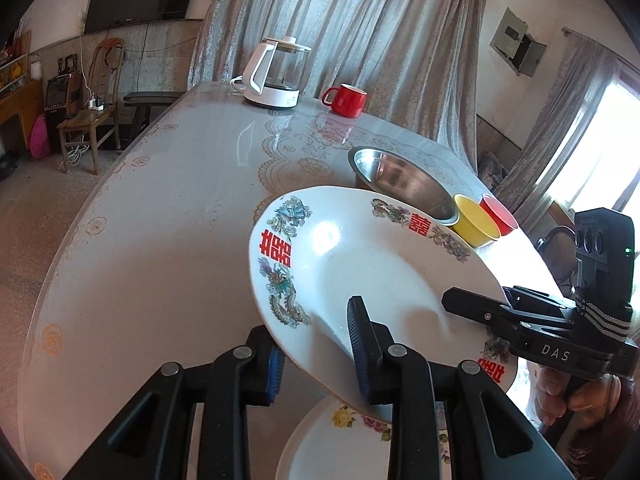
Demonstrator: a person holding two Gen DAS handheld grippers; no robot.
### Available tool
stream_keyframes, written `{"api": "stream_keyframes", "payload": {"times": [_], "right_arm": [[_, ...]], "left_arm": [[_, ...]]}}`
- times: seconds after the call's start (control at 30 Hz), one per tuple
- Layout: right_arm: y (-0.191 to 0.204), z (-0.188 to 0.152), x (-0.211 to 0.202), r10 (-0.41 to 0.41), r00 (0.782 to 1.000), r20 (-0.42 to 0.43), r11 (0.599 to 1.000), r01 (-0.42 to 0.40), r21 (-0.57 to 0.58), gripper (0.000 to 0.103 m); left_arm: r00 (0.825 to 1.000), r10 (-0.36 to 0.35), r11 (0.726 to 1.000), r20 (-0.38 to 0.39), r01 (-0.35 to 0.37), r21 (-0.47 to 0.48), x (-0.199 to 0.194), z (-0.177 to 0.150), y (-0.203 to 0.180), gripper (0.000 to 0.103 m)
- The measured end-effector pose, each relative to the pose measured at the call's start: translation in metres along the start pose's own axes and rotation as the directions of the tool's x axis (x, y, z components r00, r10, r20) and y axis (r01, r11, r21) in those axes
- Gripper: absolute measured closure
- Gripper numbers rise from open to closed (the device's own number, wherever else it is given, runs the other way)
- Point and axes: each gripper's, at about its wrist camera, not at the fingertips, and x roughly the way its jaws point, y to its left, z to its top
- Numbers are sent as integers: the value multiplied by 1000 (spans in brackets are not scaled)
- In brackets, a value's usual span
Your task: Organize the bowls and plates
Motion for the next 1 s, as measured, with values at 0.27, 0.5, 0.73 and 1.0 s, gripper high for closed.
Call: {"api": "stream_keyframes", "payload": {"times": [0.27, 0.5, 0.73, 1.0], "right_arm": [[-8, -17, -48, -17, 998, 67, 1000, 17, 9, 67], [-28, -46, -93, -64, 992, 107, 997, 59, 45, 66], [-53, -76, -127, -141, 983, 121, 987, 129, 95, 66], [-81, -106, -135, -217, 973, 72, 967, 205, 148, 66]], "left_arm": [[998, -52, 997, 20, 50, 60, -18, -9, -46, 72], [993, -115, 985, 10, 113, 130, -25, -25, -93, 71], [984, -172, 969, -38, 176, 172, -15, -44, -134, 69], [972, -190, 964, -138, 212, 164, 12, -66, -160, 69]]}}
